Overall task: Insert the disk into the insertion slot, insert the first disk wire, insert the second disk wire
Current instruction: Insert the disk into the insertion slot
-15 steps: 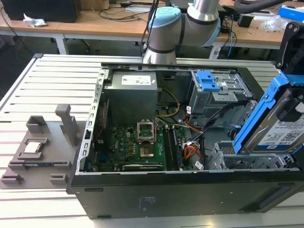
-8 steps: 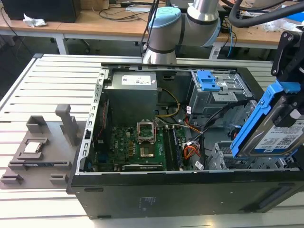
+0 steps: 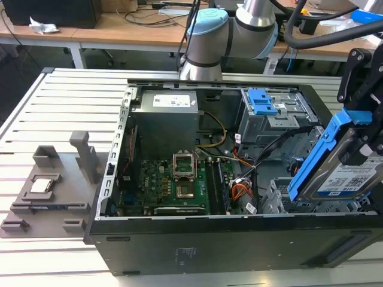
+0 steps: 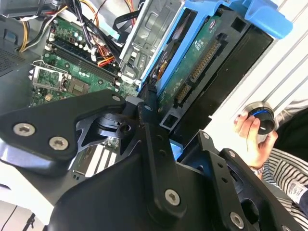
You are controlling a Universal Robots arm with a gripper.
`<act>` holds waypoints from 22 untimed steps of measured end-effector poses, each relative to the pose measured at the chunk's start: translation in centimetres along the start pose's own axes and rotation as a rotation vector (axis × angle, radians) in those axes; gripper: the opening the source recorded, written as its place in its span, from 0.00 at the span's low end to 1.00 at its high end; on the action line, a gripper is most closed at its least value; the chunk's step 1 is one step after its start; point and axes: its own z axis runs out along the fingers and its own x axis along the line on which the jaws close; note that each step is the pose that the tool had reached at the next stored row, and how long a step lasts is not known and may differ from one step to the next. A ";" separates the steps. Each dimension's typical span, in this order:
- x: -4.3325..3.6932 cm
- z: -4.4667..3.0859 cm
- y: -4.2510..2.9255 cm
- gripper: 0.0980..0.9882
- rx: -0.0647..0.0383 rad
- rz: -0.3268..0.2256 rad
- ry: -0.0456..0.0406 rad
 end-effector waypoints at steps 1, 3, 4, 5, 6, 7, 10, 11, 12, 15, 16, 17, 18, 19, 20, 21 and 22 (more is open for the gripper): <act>0.00 0.14 -0.01 0.30 0.000 0.000 0.0000; -0.05 0.25 -0.01 0.30 0.000 0.000 -0.0002; -0.13 0.27 -0.01 0.30 0.000 0.000 -0.0002; -0.28 0.27 -0.01 0.30 0.000 0.000 -0.0001; -0.42 0.29 -0.01 0.30 0.000 0.000 -0.0001; -0.58 0.30 0.00 0.30 0.000 0.000 -0.0001; -1.02 0.34 0.01 0.30 0.000 0.000 -0.0001; -1.16 0.36 0.01 0.30 0.000 0.000 -0.0001; -1.28 0.38 0.01 0.30 0.000 0.000 -0.0001; -1.58 0.51 0.06 0.30 0.000 0.000 -0.0002; -1.72 0.60 0.10 0.30 0.000 0.000 -0.0001; -1.83 0.66 0.13 0.30 0.000 0.000 -0.0001; -2.00 0.81 0.18 0.30 0.000 0.000 -0.0001; -2.10 0.92 0.22 0.30 0.000 0.000 -0.0001; -2.17 1.04 0.25 0.30 0.000 0.000 -0.0001; -2.30 1.20 0.29 0.30 0.000 0.000 -0.0001; -2.41 1.33 0.30 0.30 0.000 0.000 -0.0001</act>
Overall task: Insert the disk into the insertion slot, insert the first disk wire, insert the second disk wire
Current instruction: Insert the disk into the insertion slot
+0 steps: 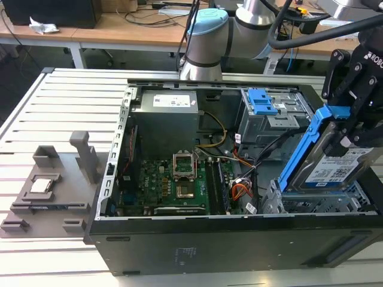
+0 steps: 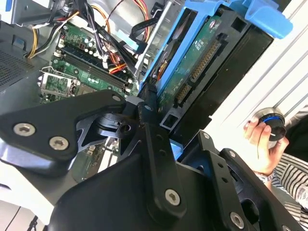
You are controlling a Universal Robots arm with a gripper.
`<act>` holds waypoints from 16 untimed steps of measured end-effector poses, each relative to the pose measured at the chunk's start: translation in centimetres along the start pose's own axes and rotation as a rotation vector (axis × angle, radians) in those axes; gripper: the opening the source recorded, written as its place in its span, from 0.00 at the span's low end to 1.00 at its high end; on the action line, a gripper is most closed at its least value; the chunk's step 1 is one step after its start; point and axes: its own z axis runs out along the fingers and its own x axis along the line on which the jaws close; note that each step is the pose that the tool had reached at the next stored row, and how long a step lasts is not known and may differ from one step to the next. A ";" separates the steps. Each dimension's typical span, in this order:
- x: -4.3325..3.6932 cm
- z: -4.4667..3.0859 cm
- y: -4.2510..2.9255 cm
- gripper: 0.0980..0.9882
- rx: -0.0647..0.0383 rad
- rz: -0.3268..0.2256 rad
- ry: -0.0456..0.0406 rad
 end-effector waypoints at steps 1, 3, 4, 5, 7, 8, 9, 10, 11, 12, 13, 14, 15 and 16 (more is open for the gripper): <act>-0.12 0.15 0.00 0.30 0.000 0.000 0.0000; -0.25 0.49 0.00 0.30 0.000 0.000 -0.0001; -0.26 0.58 0.00 0.30 0.000 0.000 -0.0002; -0.28 0.67 0.00 0.30 0.000 0.000 0.0001; -0.29 0.93 -0.02 0.30 0.000 0.000 0.0002; -0.28 1.13 -0.02 0.30 0.000 0.000 0.0001; -0.29 1.33 -0.03 0.30 0.000 0.000 0.0001; -0.29 1.51 -0.04 0.30 0.000 0.000 0.0001; -0.29 1.59 -0.04 0.30 0.000 0.000 0.0000; -0.29 1.69 -0.04 0.30 0.000 0.000 0.0000; -0.29 1.84 -0.05 0.30 0.000 0.000 0.0001; -0.29 2.00 -0.06 0.30 0.000 0.000 -0.0001; -0.29 2.09 -0.06 0.30 0.000 0.000 0.0000; -0.29 2.17 -0.06 0.30 0.000 0.000 0.0001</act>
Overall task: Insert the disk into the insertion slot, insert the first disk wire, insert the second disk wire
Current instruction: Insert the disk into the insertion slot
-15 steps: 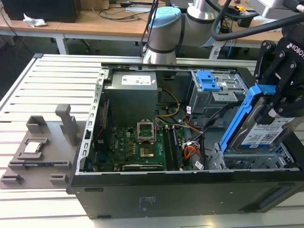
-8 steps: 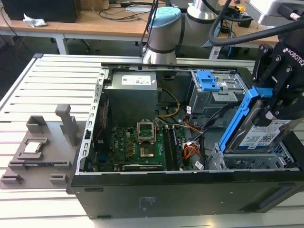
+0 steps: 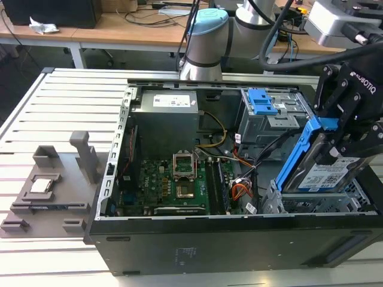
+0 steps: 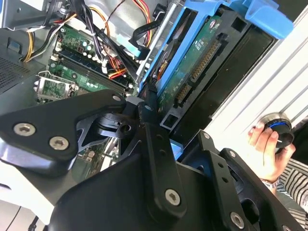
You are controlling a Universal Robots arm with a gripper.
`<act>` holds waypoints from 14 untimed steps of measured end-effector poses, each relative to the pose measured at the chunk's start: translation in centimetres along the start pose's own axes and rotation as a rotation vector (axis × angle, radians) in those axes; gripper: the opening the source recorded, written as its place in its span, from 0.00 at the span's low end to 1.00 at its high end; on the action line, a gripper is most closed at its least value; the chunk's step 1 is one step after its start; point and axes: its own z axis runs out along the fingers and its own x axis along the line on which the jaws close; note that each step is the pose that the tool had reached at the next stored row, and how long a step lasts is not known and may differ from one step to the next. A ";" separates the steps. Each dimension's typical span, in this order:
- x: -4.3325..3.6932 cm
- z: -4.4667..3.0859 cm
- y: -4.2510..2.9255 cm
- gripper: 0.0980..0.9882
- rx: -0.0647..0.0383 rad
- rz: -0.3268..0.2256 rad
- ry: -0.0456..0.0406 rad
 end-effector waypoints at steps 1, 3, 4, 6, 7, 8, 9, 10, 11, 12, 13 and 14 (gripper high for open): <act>0.00 0.12 0.00 0.30 0.000 0.000 0.0000; 0.00 0.39 -0.01 0.30 0.000 0.000 0.0000; 0.00 0.47 -0.02 0.30 0.000 0.000 0.0000; 0.00 0.72 -0.03 0.30 0.000 0.000 -0.0001; 0.00 0.80 -0.03 0.30 0.000 0.000 0.0000; 0.00 0.99 -0.04 0.30 0.000 0.000 0.0000; 0.00 1.07 -0.04 0.30 0.000 0.000 0.0001; 0.00 1.17 -0.05 0.30 0.000 0.000 -0.0001; 0.00 1.28 -0.05 0.30 0.000 0.000 -0.0001; 0.00 1.36 -0.05 0.30 0.000 0.000 -0.0001; -0.01 1.46 -0.06 0.30 0.000 0.000 -0.0001; -0.01 1.53 -0.06 0.30 0.000 0.000 0.0000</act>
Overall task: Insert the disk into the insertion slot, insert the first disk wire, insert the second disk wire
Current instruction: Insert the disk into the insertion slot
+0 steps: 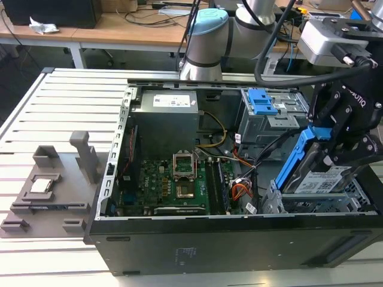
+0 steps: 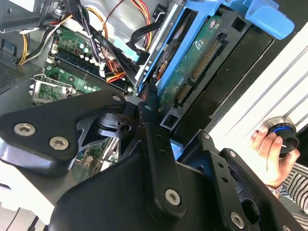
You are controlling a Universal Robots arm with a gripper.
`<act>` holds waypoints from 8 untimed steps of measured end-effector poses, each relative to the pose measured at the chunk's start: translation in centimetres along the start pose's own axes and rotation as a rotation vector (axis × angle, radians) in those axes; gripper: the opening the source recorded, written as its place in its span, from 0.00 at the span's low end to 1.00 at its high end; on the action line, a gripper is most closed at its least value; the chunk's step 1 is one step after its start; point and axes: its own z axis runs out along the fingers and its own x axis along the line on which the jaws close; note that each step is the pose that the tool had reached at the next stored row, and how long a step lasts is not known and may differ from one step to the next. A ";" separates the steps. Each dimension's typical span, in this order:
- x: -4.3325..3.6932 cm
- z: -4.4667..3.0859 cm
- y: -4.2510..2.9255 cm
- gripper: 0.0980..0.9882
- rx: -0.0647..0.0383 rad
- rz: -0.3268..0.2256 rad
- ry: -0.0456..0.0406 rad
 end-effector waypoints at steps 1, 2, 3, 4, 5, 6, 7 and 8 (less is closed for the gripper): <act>0.00 0.07 0.00 0.30 0.000 0.000 0.0000; 0.00 0.08 0.00 0.30 0.000 0.000 0.0000; 0.00 0.07 0.00 0.30 0.000 0.000 0.0002; 0.00 0.08 0.00 0.30 0.000 0.000 0.0002; 0.00 0.08 0.00 0.30 0.000 0.000 0.0001; 0.00 0.09 0.00 0.30 0.000 0.000 0.0001; 0.00 0.09 0.00 0.30 0.000 0.000 0.0001; 0.00 0.09 0.00 0.30 0.000 0.000 0.0002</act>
